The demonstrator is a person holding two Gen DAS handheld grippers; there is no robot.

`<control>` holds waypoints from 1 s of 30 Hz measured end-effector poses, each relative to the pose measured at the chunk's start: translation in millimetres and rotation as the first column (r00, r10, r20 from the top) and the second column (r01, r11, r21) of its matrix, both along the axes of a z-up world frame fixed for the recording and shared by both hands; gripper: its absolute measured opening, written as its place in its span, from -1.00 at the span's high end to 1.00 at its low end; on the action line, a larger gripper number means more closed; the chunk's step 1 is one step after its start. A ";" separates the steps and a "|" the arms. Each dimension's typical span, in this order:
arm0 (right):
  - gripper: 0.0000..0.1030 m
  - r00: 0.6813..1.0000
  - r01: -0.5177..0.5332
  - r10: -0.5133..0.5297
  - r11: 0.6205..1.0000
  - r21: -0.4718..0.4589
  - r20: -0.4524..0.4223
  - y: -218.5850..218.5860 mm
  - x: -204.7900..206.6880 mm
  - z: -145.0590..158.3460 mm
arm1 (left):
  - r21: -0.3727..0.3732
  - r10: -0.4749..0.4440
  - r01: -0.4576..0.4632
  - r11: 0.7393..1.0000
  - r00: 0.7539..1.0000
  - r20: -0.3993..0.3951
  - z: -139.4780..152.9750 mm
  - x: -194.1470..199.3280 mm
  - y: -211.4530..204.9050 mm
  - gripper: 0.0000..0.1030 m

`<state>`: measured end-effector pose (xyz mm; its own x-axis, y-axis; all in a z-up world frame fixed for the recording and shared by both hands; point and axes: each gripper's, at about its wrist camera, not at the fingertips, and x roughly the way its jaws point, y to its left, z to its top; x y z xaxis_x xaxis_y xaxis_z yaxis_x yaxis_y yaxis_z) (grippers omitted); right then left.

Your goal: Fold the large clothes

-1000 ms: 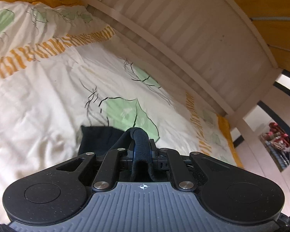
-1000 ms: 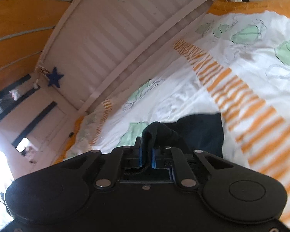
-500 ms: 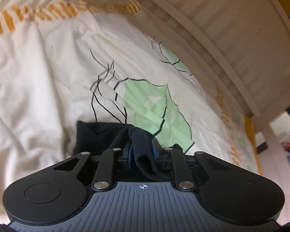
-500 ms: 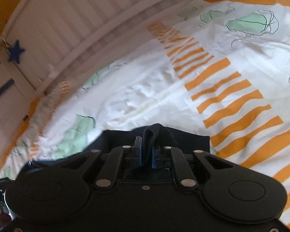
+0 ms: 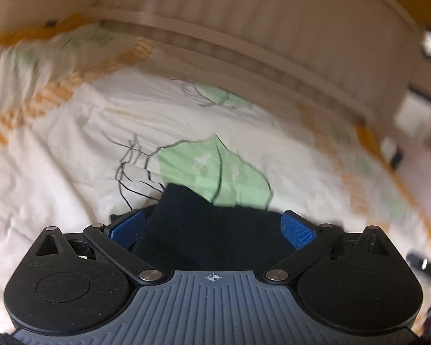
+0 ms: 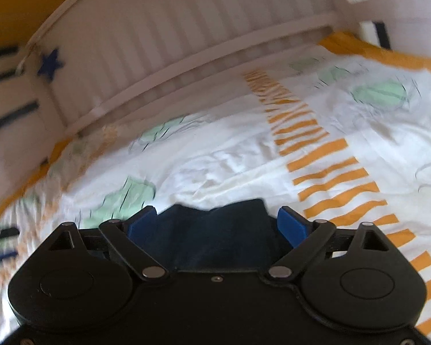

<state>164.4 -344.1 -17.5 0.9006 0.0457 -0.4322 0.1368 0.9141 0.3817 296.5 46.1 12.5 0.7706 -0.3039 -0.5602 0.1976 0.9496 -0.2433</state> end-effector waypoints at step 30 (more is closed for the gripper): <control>-1.00 0.980 -0.158 0.107 0.932 -0.327 -0.170 88.3 55.3 -62.8 | 0.213 -0.037 0.045 0.976 0.998 -0.043 -92.0 20.7 -31.6 -1.00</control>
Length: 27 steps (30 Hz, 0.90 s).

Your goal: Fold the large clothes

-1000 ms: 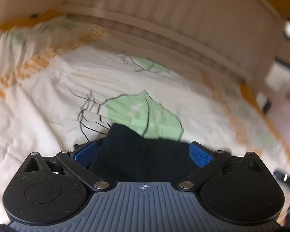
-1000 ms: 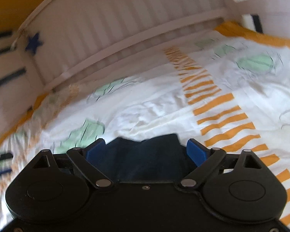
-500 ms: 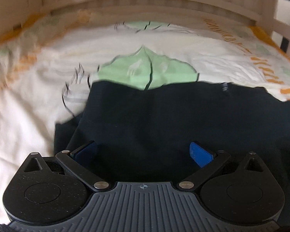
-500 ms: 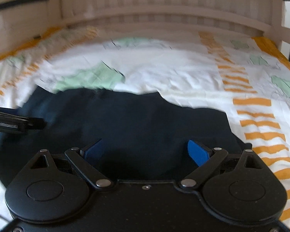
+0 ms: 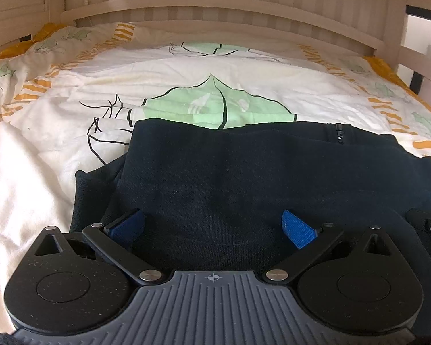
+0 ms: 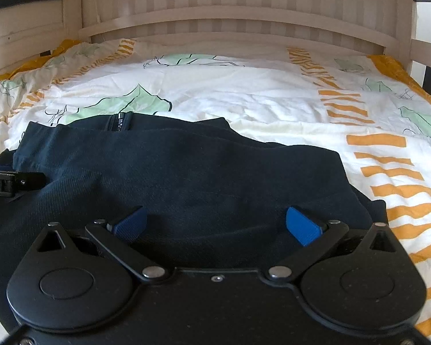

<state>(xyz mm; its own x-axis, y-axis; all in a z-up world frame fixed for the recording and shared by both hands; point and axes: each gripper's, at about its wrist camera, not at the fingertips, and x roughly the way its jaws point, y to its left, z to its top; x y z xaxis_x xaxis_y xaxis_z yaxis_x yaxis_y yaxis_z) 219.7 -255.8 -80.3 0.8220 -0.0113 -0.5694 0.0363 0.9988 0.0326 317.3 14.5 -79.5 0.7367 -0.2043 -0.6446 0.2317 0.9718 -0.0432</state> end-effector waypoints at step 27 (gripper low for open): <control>-0.99 0.992 0.124 -0.124 0.939 0.320 -0.022 -94.6 -118.6 21.4 | -0.129 -0.008 -0.007 0.992 0.993 -0.116 34.5 -77.4 102.8 -1.00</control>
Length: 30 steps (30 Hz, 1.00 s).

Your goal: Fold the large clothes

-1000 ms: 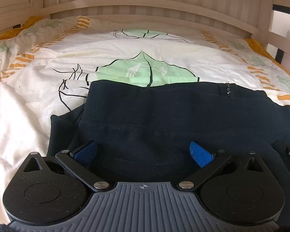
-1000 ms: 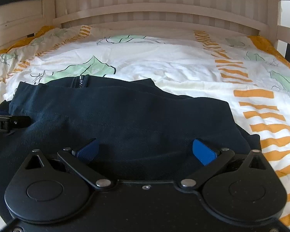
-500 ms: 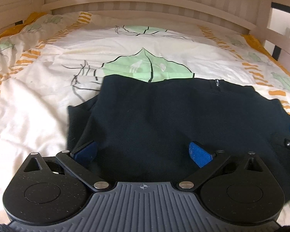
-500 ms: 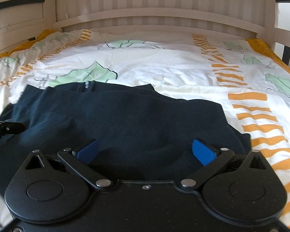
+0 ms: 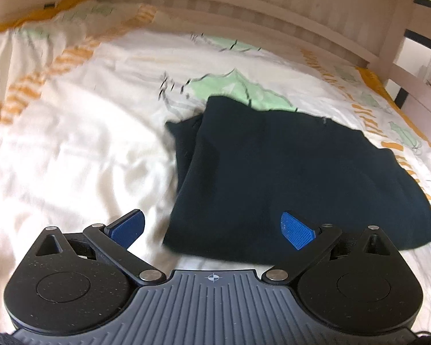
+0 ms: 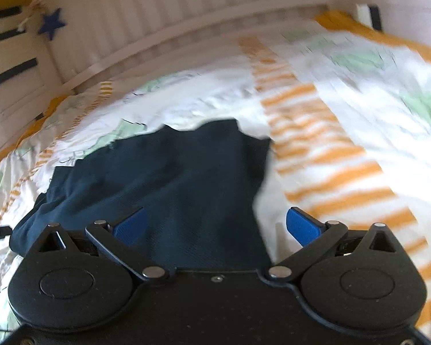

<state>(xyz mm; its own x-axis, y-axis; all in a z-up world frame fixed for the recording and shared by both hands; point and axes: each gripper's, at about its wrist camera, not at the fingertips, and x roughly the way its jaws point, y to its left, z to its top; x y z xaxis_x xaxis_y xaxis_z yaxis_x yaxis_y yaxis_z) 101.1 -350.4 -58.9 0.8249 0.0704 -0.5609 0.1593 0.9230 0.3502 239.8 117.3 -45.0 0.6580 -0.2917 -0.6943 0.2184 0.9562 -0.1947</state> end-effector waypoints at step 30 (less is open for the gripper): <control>-1.00 0.978 -0.207 0.191 0.934 0.290 0.083 -16.7 54.3 -37.9 | -0.102 -0.092 0.085 0.991 0.993 -0.074 -22.6 84.0 -11.7 -1.00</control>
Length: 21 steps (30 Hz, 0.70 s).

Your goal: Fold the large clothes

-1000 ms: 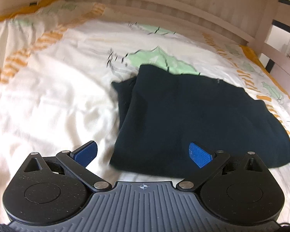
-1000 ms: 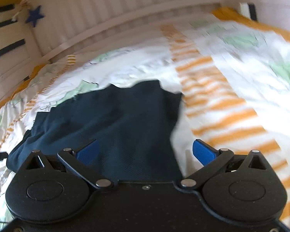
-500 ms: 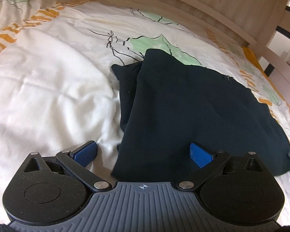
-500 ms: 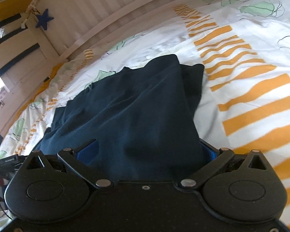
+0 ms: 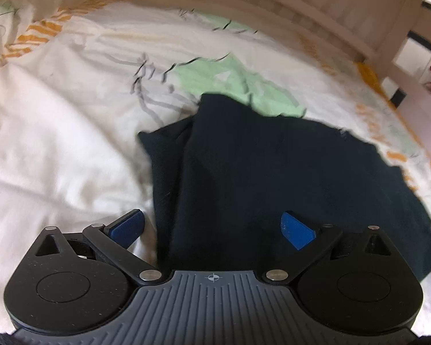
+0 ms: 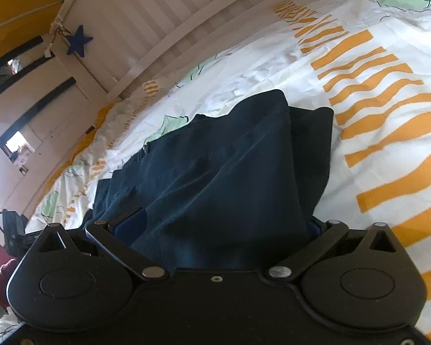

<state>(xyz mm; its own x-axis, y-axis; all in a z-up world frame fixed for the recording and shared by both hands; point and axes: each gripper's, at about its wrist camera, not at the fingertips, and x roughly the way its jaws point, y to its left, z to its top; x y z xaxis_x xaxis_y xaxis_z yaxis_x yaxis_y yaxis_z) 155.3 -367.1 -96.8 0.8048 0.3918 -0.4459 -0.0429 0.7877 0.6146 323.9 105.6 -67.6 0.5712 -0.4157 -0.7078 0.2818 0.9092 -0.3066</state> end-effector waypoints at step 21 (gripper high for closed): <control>-0.12 0.999 0.021 -0.021 1.000 0.011 -0.024 -2.2 -1.1 3.7 | -0.155 0.094 -0.103 0.983 0.993 -0.066 -6.2 10.6 -1.9 0.26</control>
<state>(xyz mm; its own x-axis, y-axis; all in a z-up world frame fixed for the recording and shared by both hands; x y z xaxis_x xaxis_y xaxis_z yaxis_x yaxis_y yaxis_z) 154.2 -369.3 -93.1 0.8023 0.3798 -0.4606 -0.0115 0.7812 0.6242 334.5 103.7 -73.8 0.5745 -0.4685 -0.6711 0.1706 0.8705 -0.4616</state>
